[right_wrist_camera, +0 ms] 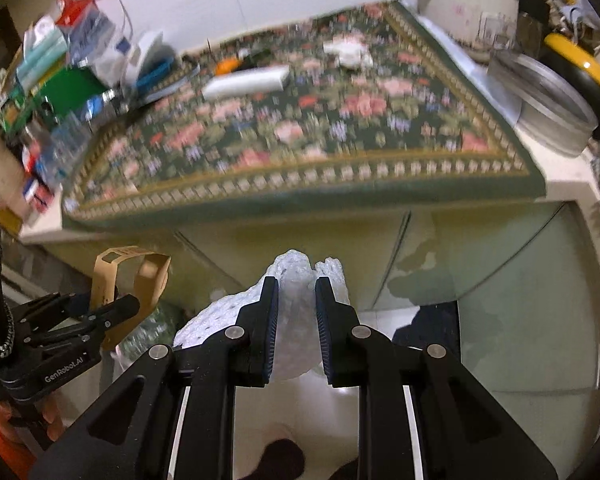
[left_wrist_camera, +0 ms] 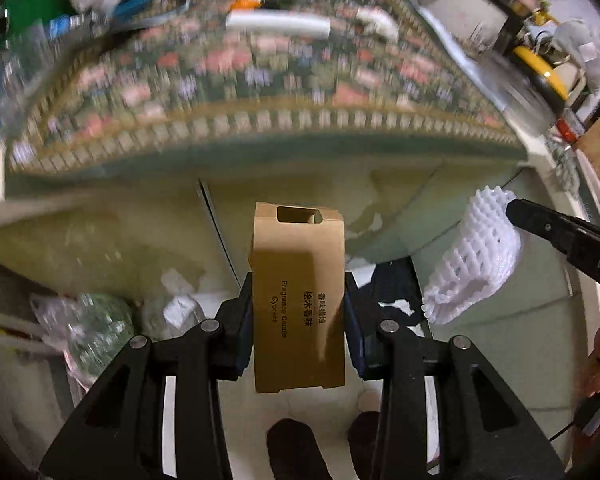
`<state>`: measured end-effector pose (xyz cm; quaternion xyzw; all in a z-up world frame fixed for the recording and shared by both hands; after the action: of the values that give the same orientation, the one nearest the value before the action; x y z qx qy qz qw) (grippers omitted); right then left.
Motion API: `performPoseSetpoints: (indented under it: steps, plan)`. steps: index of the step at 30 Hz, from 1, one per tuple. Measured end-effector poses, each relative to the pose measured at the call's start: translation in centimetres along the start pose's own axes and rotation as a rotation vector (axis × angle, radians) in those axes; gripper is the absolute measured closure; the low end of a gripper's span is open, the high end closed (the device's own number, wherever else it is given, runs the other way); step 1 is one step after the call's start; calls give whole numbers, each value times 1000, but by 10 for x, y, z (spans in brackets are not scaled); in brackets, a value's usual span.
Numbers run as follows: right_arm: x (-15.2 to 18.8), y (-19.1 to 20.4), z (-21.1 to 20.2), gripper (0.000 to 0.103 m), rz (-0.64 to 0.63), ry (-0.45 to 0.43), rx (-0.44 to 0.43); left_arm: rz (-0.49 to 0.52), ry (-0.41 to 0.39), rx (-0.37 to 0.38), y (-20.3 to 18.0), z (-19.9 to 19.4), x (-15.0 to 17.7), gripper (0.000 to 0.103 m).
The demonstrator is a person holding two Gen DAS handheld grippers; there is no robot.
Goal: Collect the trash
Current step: 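Carry the mesh sleeve and cardboard box down toward the floor bin with both grippers, then open the right gripper over the bin while the left gripper releases the cardboard box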
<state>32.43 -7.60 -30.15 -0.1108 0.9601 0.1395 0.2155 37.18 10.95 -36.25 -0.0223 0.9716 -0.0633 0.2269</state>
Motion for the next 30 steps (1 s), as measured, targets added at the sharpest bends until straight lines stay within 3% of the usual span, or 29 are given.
performPoseSetpoints:
  steps: [11, 18, 24, 30]
  plan:
    - [71, -54, 124, 86, -93, 149, -34, -119, 131, -13, -30, 161, 83, 65]
    - [115, -73, 223, 86, -102, 203, -60, -133, 177, -37, -17, 251, 125, 65]
    - [142, -70, 292, 80, -93, 243, -104, -115, 189, -62, 4, 306, 144, 65]
    - [155, -69, 321, 75, -116, 278, -101, -126, 209, -48, 12, 338, 151, 65]
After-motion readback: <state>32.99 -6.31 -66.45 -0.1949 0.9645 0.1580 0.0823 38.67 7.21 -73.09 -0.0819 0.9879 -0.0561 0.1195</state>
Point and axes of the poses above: each gripper's, at about its wrist camera, not at the fingertips, and z roughly the way its jaws point, y to its left, x to its underside, the point moved 6 cm from there along z, roughly the way its jaws point, and after that the axes turned 2 degrees about -x, right-handed, at the moved point
